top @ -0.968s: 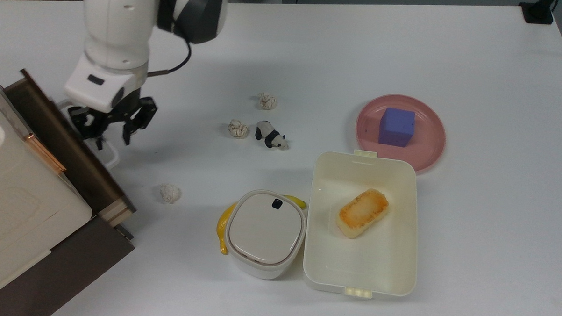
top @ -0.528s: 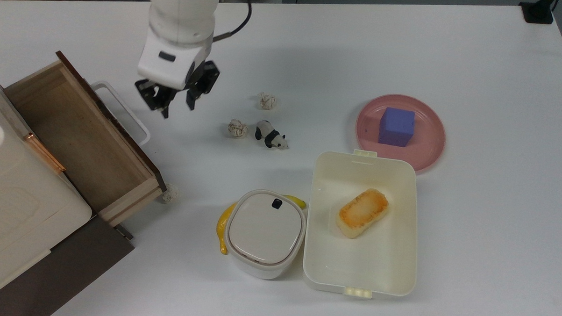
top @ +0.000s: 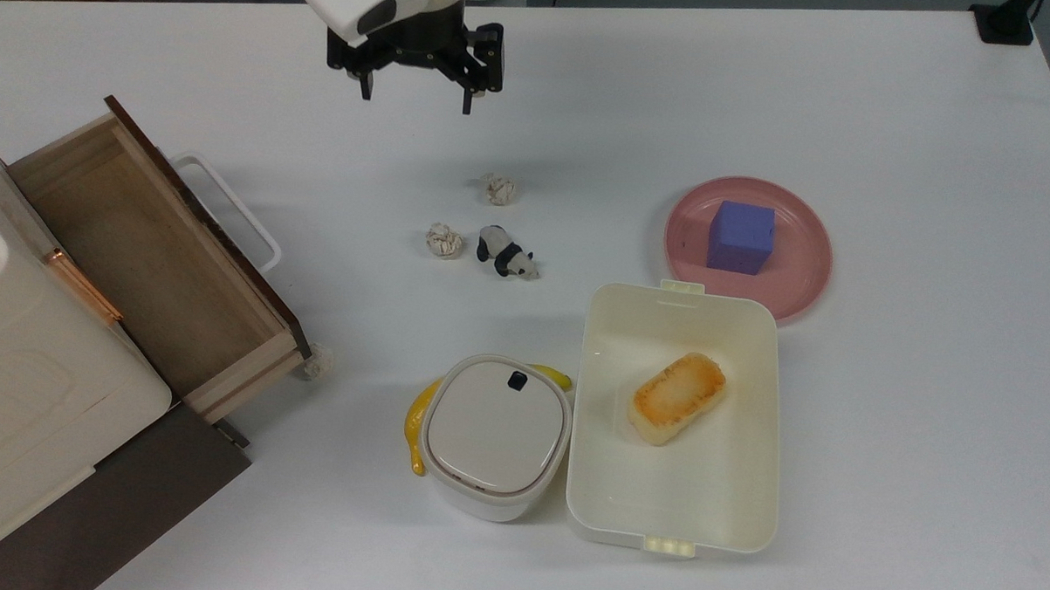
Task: Slide open the drawer
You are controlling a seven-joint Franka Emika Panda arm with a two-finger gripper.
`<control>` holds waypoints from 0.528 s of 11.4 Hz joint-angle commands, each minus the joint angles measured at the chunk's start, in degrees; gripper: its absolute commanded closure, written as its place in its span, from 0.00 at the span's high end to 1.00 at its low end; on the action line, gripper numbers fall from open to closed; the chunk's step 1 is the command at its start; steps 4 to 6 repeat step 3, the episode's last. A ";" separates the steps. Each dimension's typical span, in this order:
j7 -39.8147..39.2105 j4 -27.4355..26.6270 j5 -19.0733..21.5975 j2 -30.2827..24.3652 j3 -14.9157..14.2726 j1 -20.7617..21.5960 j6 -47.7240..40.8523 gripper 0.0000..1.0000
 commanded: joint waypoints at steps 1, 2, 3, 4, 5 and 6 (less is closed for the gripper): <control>2.62 1.23 1.55 -1.41 2.27 -3.73 -2.91 1.00; 3.07 1.15 1.55 -1.32 2.18 -3.91 -2.39 1.00; 2.98 1.15 1.55 -1.32 2.18 -4.26 -2.21 1.00; 2.98 1.15 1.55 -1.32 2.18 -4.26 -2.21 1.00; 2.98 1.15 1.55 -1.32 2.18 -4.26 -2.21 1.00; 2.98 1.15 1.55 -1.32 2.18 -4.26 -2.21 1.00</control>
